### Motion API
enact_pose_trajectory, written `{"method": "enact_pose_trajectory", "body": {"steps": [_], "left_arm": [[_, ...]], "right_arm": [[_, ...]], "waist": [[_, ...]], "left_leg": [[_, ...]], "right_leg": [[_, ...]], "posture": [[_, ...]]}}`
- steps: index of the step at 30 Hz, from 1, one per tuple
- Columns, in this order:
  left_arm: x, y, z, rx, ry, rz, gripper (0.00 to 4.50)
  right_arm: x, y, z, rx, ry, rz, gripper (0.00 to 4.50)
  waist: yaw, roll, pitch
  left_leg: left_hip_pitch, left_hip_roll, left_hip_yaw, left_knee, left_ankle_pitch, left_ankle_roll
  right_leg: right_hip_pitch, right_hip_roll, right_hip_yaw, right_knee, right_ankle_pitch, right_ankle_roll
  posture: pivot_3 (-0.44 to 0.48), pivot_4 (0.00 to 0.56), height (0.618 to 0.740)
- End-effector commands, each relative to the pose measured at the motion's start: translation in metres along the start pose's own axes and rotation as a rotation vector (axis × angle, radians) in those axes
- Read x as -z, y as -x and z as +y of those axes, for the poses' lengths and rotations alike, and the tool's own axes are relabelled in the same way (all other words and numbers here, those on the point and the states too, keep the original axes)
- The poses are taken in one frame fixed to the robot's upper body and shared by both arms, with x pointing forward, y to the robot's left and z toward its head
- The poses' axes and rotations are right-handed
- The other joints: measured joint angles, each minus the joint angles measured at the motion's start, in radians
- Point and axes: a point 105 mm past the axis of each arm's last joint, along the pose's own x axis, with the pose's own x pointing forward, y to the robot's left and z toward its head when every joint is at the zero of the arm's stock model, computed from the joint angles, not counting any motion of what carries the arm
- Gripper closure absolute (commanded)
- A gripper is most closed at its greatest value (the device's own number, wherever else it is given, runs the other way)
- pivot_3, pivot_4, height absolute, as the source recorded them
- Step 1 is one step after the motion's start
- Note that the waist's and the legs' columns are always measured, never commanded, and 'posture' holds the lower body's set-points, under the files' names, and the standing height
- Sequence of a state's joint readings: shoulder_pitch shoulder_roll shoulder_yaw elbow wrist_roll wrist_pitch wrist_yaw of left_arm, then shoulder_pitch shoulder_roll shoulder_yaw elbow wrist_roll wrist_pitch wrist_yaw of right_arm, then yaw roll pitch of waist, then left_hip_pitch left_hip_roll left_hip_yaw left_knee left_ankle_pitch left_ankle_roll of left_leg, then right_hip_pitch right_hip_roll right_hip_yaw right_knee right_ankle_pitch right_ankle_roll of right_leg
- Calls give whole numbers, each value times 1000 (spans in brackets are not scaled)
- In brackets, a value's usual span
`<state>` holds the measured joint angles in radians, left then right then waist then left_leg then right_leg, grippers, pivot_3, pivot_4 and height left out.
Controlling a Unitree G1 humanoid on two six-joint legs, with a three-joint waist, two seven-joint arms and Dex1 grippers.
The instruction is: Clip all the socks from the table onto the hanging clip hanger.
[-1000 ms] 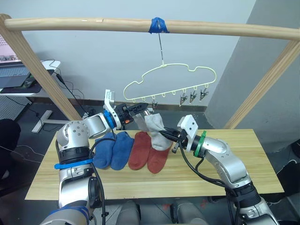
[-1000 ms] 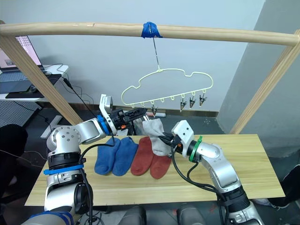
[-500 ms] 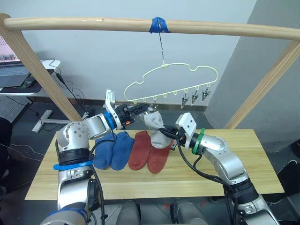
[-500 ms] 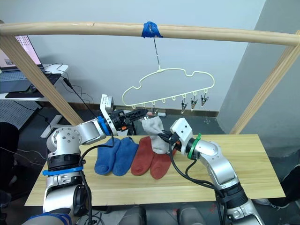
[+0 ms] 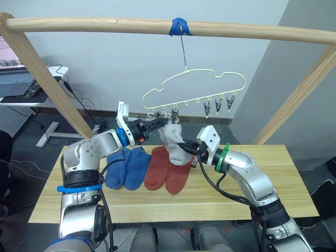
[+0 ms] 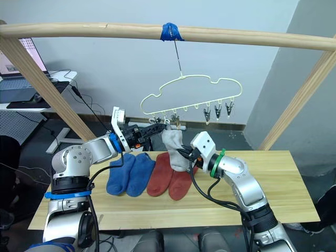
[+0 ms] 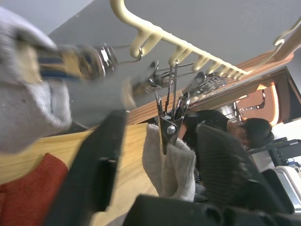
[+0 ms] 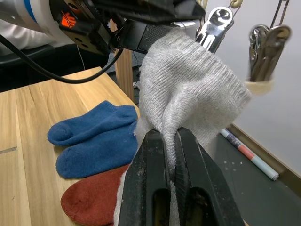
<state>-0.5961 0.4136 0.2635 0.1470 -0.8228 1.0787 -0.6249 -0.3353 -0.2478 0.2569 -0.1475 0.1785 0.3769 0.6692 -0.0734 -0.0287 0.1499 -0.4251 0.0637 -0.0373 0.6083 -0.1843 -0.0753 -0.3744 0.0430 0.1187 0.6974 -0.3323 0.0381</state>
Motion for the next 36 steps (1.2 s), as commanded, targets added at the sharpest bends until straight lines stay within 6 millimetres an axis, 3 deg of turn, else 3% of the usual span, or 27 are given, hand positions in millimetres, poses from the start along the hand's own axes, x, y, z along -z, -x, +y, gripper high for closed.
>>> {"method": "enact_pose_trajectory", "body": {"steps": [1,2,3,8,12,15,21,28,32,36], "left_arm": [[-8,10,-12,11,-127,6,474],[-4,14,-15,13,-157,27,119],[0,17,-17,12,-190,49,0],[15,25,-26,13,-298,102,0],[25,27,-29,9,-330,121,0],[34,25,-29,-8,-370,121,0],[31,16,-18,-111,-521,37,0],[10,-7,-20,-182,-714,-165,0],[-1,-16,-19,-209,-718,-294,0],[11,-30,-17,-210,-786,-287,876]], "right_arm": [[-11,-4,-3,9,-27,-48,4500],[-11,-5,-2,3,-52,-48,4059],[-10,-6,-1,0,-77,-50,3930],[-2,-7,2,-12,-186,-31,2237],[12,4,-1,1,-215,13,758],[19,17,-8,36,-212,35,55],[22,32,-22,103,-159,51,55],[-6,44,-32,172,-125,-34,55],[-16,51,-35,213,-114,-61,55],[-15,55,-36,246,-112,-55,0]], "waist": [[1,0,0],[2,0,0],[3,0,0],[19,0,0],[33,0,0],[41,0,0],[42,0,0],[44,0,0],[44,0,0],[41,0,0]], "left_leg": [[0,0,0,0,0,0],[0,0,-1,0,0,0],[0,0,-1,0,0,0],[-1,-1,-1,0,0,0],[-1,-2,-1,0,0,0],[-1,-2,0,1,0,0],[-1,-2,1,1,0,0],[-1,-2,2,1,0,0],[-1,-3,2,1,0,0],[-1,-2,3,1,0,0]], "right_leg": [[0,0,0,0,0,0],[0,0,-1,0,0,0],[0,0,-1,0,0,0],[0,-2,-1,0,0,0],[0,-3,-2,0,0,0],[0,-3,-1,-1,0,0],[0,-3,-1,-1,0,0],[0,-3,1,-2,0,0],[0,-3,1,-1,0,0],[0,-3,1,-1,0,0]], "posture": [[30,117,740],[30,117,740],[33,114,740],[49,108,740],[55,106,740],[54,106,740],[44,106,740],[31,113,740],[18,114,740],[3,118,740]]}}
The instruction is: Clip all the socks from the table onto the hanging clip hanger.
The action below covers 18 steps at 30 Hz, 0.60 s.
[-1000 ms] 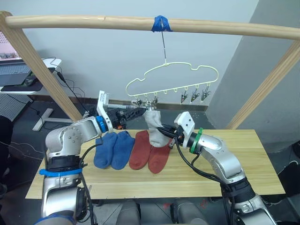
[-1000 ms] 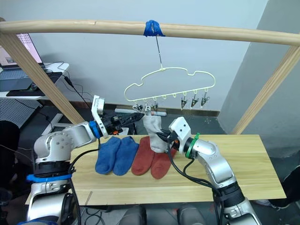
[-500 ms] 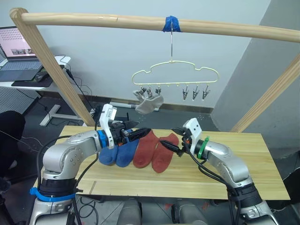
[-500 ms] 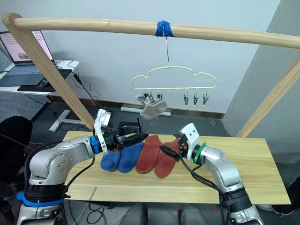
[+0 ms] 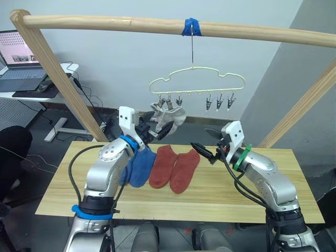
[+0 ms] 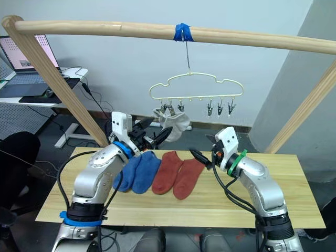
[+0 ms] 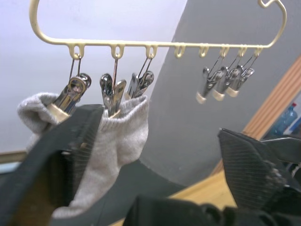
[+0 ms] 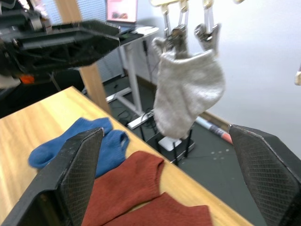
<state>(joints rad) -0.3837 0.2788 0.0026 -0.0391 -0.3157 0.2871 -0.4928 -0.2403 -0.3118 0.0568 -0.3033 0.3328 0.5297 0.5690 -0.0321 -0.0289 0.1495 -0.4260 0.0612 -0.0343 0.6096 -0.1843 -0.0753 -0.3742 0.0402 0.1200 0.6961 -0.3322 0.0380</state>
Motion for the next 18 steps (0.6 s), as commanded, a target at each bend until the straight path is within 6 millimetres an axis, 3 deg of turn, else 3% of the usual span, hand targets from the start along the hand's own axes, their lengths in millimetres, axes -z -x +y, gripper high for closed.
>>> {"method": "enact_pose_trajectory", "body": {"steps": [1,8,18], "left_arm": [[-2,-9,-9,0,-77,-45,1099],[6,-15,-15,-12,-105,-50,1099],[8,-51,-4,-116,-78,-94,1099]], "right_arm": [[-6,6,0,24,26,-16,0],[6,1,2,42,29,18,0],[-19,-4,13,4,21,-64,0]], "waist": [[0,0,0],[-2,0,0],[-1,0,0]], "left_leg": [[0,0,0,0,0,0],[0,0,1,0,0,0],[0,-1,1,2,0,0]], "right_leg": [[0,0,0,0,0,0],[0,0,1,1,0,0],[0,0,0,0,0,1]], "posture": [[-2,119,740],[-4,124,740],[-13,127,740]]}}
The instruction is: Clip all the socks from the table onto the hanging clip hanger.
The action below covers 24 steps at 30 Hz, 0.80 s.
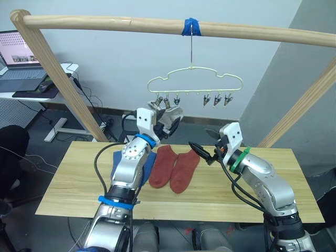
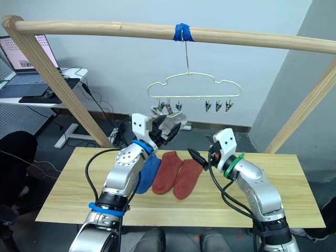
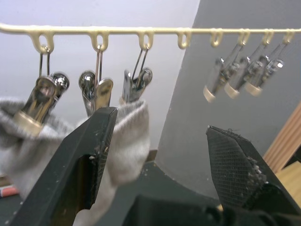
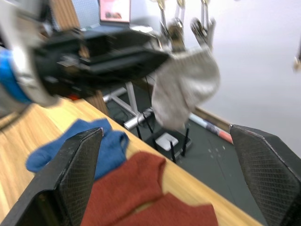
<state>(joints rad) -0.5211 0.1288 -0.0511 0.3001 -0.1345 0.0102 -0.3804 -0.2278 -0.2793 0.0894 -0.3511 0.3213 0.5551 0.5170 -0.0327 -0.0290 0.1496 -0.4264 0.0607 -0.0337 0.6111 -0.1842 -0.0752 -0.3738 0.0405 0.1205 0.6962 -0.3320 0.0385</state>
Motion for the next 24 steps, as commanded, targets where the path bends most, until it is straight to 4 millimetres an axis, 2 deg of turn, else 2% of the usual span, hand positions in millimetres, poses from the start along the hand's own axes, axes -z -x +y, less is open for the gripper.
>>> {"method": "enact_pose_trajectory", "body": {"steps": [1,12,24], "left_arm": [[-10,-12,5,-45,1,-55,1099],[-13,-37,0,-29,29,-84,1099],[-14,-48,-3,-37,32,-91,1099]], "right_arm": [[-18,1,2,-4,27,-56,0],[-19,2,-1,21,29,-52,0],[-18,5,-1,36,34,-46,0]], "waist": [[0,0,0],[-10,0,0],[-27,0,0]], "left_leg": [[0,0,0,0,0,0],[0,0,0,0,0,0],[0,0,0,0,0,0]], "right_leg": [[0,0,0,0,0,0],[0,0,0,0,0,0],[0,0,0,0,0,0]], "posture": [[-13,127,740],[-56,133,740],[-77,126,740]]}}
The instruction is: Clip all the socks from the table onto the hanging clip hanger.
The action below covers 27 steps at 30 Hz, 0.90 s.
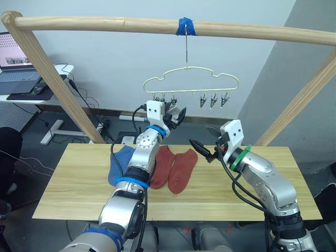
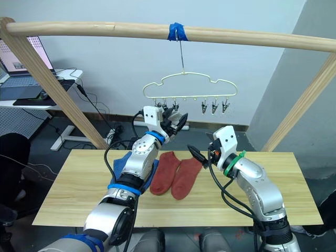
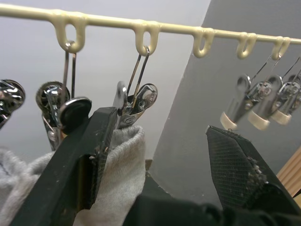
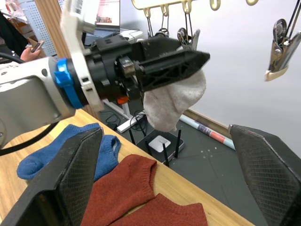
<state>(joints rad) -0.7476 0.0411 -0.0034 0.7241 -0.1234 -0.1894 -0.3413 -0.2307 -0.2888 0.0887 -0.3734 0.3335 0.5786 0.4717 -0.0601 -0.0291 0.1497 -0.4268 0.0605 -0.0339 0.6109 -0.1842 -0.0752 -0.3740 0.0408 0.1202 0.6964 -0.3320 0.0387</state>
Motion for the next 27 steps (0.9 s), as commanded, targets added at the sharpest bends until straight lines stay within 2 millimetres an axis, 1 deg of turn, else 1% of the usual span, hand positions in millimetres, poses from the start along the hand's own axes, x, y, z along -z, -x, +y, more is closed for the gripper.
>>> {"method": "enact_pose_trajectory", "body": {"steps": [1,6,18,27], "left_arm": [[-20,-9,-1,-7,-24,-71,1099],[-18,-11,0,-26,-18,-65,1099],[-22,-20,-12,25,6,-78,1099],[-25,-20,-15,53,46,-98,1099]], "right_arm": [[-15,4,2,1,31,-49,0],[-15,4,2,2,34,-46,0],[-12,4,2,7,30,-41,0],[-12,3,2,10,23,-43,0]], "waist": [[0,0,0],[-3,0,0],[-9,0,0],[-24,0,0]], "left_leg": [[0,0,0,0,0,0],[0,0,0,0,0,0],[0,0,0,0,0,0],[0,0,0,0,0,0]], "right_leg": [[0,0,0,0,0,0],[0,0,0,0,0,0],[0,0,0,0,0,0],[0,0,0,0,0,0]], "posture": [[-77,126,740],[-85,121,740],[-90,118,740],[-88,122,740]]}}
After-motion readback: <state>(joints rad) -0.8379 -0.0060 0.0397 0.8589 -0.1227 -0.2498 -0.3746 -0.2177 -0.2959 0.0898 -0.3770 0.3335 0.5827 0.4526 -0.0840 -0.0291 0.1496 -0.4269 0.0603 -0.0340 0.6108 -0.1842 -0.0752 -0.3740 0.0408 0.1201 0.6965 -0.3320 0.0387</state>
